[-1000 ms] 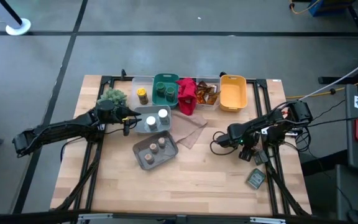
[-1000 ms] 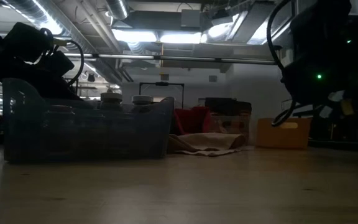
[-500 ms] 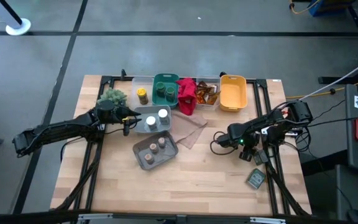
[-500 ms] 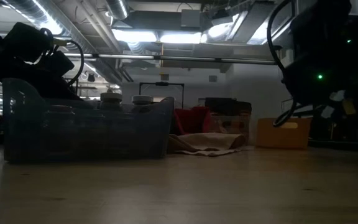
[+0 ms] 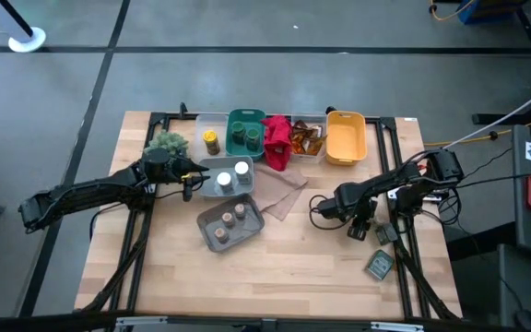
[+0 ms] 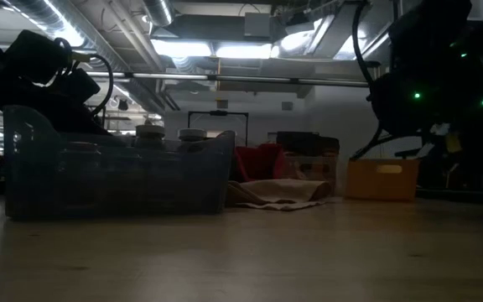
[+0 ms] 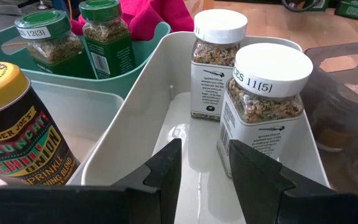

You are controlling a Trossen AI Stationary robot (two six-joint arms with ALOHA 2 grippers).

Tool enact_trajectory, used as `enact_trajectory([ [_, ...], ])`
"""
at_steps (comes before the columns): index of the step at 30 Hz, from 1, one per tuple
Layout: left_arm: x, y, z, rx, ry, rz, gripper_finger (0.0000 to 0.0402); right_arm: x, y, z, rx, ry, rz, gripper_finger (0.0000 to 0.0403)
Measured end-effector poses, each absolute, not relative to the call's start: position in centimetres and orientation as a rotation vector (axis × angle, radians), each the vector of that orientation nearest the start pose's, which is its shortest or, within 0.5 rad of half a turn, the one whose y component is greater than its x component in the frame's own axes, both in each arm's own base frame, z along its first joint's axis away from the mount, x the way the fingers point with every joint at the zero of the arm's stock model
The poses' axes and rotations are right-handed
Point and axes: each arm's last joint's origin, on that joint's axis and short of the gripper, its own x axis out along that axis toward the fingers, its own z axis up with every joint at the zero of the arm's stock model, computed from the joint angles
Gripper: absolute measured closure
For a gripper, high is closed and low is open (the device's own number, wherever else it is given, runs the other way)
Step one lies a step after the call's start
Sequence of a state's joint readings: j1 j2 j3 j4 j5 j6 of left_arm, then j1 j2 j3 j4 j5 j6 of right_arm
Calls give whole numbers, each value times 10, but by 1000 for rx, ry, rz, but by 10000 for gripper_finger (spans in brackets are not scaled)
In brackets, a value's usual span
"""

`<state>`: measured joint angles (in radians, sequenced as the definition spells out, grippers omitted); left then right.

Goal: Sort spices by type
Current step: Put the brown seasoning bottle into the black bin

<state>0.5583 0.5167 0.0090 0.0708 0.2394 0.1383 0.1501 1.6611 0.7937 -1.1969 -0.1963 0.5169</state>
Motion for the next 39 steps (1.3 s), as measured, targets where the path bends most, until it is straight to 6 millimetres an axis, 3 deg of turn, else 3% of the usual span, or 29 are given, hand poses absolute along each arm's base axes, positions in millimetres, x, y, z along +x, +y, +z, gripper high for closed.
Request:
enact_trajectory([
  [13, 106, 58, 127, -35, 424, 285, 274, 201, 37, 147, 367, 2140, -343, 226],
  [21, 106, 58, 127, -35, 424, 285, 274, 208, 33, 162, 215, 2121, -433, 226],
  [26, 106, 58, 127, -35, 425, 285, 274, 209, 34, 167, 242, 2141, -426, 226],
  [30, 106, 58, 127, -35, 424, 285, 274, 205, 34, 170, 279, 2176, -519, 223],
  [34, 106, 58, 127, -35, 425, 285, 274, 205, 35, 171, 329, 2189, -530, 194],
  [39, 106, 58, 127, -35, 424, 285, 274, 205, 37, 170, 387, 2206, -467, 113],
])
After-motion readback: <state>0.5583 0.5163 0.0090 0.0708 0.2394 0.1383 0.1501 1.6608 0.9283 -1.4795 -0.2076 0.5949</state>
